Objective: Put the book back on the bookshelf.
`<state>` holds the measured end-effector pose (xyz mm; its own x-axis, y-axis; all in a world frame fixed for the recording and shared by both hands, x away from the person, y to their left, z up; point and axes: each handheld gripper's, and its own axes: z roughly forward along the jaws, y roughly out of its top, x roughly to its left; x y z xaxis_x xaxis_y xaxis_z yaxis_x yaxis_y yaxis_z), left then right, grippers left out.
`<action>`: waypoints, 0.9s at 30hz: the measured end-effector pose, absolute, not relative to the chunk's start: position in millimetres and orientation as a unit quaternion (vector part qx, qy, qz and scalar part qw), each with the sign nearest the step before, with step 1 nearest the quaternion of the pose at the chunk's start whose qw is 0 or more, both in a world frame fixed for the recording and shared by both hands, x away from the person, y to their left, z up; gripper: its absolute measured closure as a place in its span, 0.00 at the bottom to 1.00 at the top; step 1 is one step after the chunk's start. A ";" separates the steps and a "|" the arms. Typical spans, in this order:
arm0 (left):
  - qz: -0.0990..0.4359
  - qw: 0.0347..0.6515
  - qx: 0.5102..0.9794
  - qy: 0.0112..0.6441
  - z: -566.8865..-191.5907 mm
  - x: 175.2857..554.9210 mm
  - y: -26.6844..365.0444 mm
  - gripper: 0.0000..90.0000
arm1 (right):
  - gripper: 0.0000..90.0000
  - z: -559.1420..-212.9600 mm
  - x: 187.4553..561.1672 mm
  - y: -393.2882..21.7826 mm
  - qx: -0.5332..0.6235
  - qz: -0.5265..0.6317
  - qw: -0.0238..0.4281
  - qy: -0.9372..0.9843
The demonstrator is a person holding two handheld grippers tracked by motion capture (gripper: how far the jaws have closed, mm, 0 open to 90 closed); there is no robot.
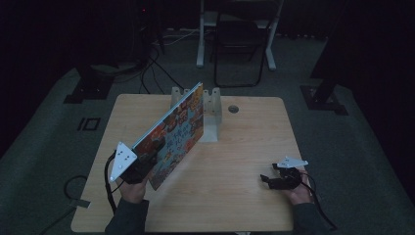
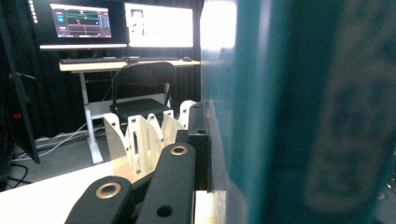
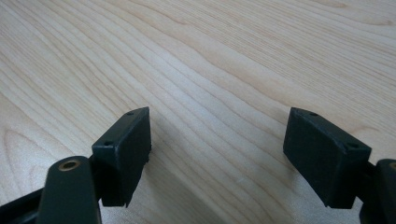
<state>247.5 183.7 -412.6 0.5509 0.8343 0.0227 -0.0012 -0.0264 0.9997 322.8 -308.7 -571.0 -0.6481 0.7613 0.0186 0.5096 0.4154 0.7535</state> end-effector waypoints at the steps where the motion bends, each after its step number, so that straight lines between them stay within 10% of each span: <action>1: 0.340 0.614 0.631 0.331 -412.6 247.7 184.2 0.90 | 0.25 -571.0 322.8 -308.7 0.385 0.379 0.166 0.825; 27: 0.355 0.605 0.623 0.345 -410.9 249.1 197.1 0.90 | 0.25 -570.9 323.1 -308.7 0.385 0.380 0.165 0.825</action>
<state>249.1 197.1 -410.9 0.5092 0.8603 0.0246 0.0007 -0.0290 0.9996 323.1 -308.7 -570.9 -0.6485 0.7609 0.0199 0.5098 0.4148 0.7537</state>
